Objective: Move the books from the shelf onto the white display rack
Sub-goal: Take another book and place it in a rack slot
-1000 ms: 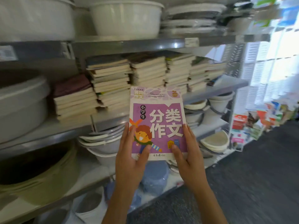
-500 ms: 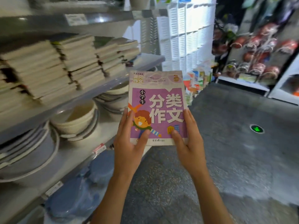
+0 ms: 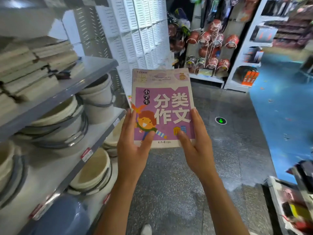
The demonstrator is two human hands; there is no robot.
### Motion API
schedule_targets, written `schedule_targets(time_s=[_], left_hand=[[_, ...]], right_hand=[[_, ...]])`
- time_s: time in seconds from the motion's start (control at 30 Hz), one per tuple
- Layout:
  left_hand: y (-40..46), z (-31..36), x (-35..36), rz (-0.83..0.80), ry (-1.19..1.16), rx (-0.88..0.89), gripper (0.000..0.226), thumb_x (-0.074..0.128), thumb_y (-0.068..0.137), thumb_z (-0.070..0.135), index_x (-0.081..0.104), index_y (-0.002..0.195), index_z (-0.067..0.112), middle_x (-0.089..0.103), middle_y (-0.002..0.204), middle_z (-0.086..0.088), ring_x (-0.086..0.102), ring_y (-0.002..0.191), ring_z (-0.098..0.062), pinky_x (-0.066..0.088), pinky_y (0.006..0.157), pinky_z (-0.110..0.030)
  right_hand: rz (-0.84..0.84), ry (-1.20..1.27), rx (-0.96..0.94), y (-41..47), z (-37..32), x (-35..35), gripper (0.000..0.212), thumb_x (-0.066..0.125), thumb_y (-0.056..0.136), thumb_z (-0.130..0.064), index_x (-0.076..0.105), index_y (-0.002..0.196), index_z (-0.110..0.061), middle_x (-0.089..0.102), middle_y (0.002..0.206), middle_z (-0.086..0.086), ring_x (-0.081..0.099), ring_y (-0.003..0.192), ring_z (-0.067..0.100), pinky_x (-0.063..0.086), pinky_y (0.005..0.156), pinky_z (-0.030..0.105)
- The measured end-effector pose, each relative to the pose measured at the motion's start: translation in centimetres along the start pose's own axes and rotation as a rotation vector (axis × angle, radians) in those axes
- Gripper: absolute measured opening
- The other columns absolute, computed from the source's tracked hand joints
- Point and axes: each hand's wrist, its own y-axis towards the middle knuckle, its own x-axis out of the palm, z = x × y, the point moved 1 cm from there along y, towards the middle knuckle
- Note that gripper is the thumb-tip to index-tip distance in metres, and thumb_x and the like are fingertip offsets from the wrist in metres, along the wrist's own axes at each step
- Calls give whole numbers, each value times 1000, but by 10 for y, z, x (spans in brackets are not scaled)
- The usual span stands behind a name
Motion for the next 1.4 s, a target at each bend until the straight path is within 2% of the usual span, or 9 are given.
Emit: schedule_targets(time_s=[0.27, 0.43, 0.63, 0.73, 0.87, 1.0, 1.07, 1.27, 1.4], left_hand=[[143, -50, 50, -72, -3, 44, 77, 59, 90, 50, 34, 154, 17, 35, 160, 5, 31, 147, -9, 36, 116, -50], [198, -80, 98, -154, -65, 15, 75, 62, 90, 53, 31, 155, 32, 34, 159, 10, 34, 146, -13, 42, 109, -56], [263, -111, 167, -174, -26, 45, 69, 63, 91, 41, 30, 151, 32, 30, 158, 16, 25, 147, 1, 30, 121, -38], [303, -133, 209, -161, -23, 37, 73, 63, 90, 46, 32, 154, 28, 29, 160, 15, 24, 148, -1, 31, 120, -46], [367, -154, 267, -125, -12, 44, 77, 60, 88, 53, 31, 155, 28, 24, 153, 35, 24, 148, 0, 33, 118, -49], [440, -162, 324, -70, 33, 43, 74, 58, 88, 52, 31, 153, 30, 28, 157, 20, 24, 147, 0, 32, 120, -40], [465, -165, 343, -48, 35, 50, 70, 59, 89, 51, 29, 150, 35, 26, 155, 25, 24, 147, 2, 33, 119, -36], [543, -203, 382, 77, 76, -6, 72, 59, 89, 52, 28, 151, 35, 27, 160, 13, 28, 147, -4, 40, 114, -46], [590, -237, 396, 144, 116, -19, 72, 58, 89, 54, 29, 152, 37, 27, 160, 13, 27, 147, -1, 40, 114, -45]], right_hand=[[80, -8, 37, 130, 39, 21, 68, 55, 96, -35, 11, 146, -49, 32, 158, -14, 33, 143, 3, 38, 114, 44], [136, -19, 64, 185, 77, 12, 68, 56, 96, -32, 13, 145, -50, 36, 156, -11, 40, 139, 5, 44, 109, 44], [169, -40, 83, 261, 139, -2, 68, 56, 94, -35, 13, 143, -52, 39, 154, -9, 42, 137, 3, 44, 109, 35], [159, -24, 56, 312, 179, -12, 66, 56, 95, -41, 13, 145, -51, 39, 155, -6, 43, 137, 7, 45, 109, 40], [146, 14, 22, 393, 228, -28, 65, 52, 93, -50, 13, 145, -53, 37, 156, -7, 40, 139, 7, 43, 110, 41], [86, 35, -11, 488, 265, -48, 63, 53, 97, -43, 12, 144, -53, 37, 155, -8, 40, 139, 5, 43, 110, 34], [59, 33, -20, 523, 278, -53, 64, 53, 97, -40, 11, 144, -51, 36, 155, -8, 39, 138, 1, 42, 109, 26], [-62, 58, -42, 630, 327, -40, 65, 53, 96, -42, 11, 144, -52, 32, 159, -7, 34, 143, 7, 39, 113, 40], [-124, 81, -65, 689, 358, -17, 66, 53, 97, -40, 11, 147, -48, 31, 157, -16, 34, 143, 3, 39, 112, 36]])
